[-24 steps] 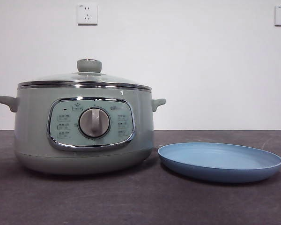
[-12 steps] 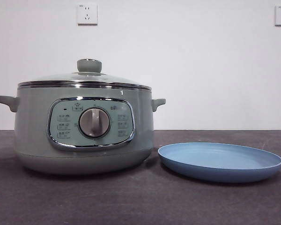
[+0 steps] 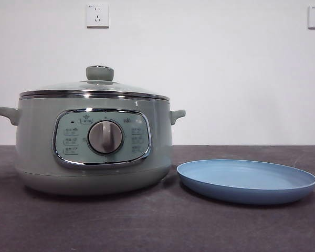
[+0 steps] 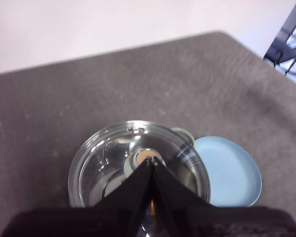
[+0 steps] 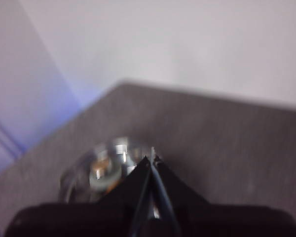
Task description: Take the potato out from the steamer,put the potato on the plate,close the lid
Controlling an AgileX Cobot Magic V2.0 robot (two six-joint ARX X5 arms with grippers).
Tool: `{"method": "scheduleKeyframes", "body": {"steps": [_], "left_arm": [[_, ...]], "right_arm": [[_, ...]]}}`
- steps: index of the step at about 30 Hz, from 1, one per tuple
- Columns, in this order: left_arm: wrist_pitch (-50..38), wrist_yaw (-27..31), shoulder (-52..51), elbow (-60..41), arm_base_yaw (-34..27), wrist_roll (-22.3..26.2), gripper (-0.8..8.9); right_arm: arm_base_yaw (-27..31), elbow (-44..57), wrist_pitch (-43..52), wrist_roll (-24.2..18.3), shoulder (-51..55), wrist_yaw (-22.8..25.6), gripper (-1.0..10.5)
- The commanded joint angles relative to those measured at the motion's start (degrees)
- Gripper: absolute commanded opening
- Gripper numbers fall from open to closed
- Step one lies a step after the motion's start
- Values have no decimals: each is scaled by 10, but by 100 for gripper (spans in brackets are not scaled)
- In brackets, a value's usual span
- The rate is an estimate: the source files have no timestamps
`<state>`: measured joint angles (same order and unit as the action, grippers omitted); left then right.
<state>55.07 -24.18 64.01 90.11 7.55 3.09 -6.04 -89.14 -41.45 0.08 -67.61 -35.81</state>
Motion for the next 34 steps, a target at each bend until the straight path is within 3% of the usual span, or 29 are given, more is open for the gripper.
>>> {"method": "scheduleKeyframes", "body": {"steps": [1, 4, 5, 7, 18, 25, 31, 34], "left_arm": [[-4, -3, 16, 2, 4, 14, 97], [-14, -1, 30, 2, 5, 14, 500], [-18, -1, 34, 2, 5, 14, 553], [-22, -1, 41, 2, 8, 14, 553], [-94, 1, 108, 2, 66, -16, 552], [-104, 6, 188, 2, 105, -16, 491], [-84, 76, 245, 2, 125, -14, 492], [-68, 84, 266, 2, 128, -13, 492]], "right_arm": [[-1, -3, -25, -37, -21, -2, 88], [-1, -3, -29, -36, -36, -1, 462], [-1, -3, -29, -36, -38, 2, 591], [-1, -3, -28, -36, -38, 3, 690], [-1, -3, -23, -35, -36, 3, 689], [-1, -3, -24, -29, -36, 3, 688], [-1, -3, -24, -29, -36, 3, 688], [-1, -3, -24, -28, -36, 3, 688]]}}
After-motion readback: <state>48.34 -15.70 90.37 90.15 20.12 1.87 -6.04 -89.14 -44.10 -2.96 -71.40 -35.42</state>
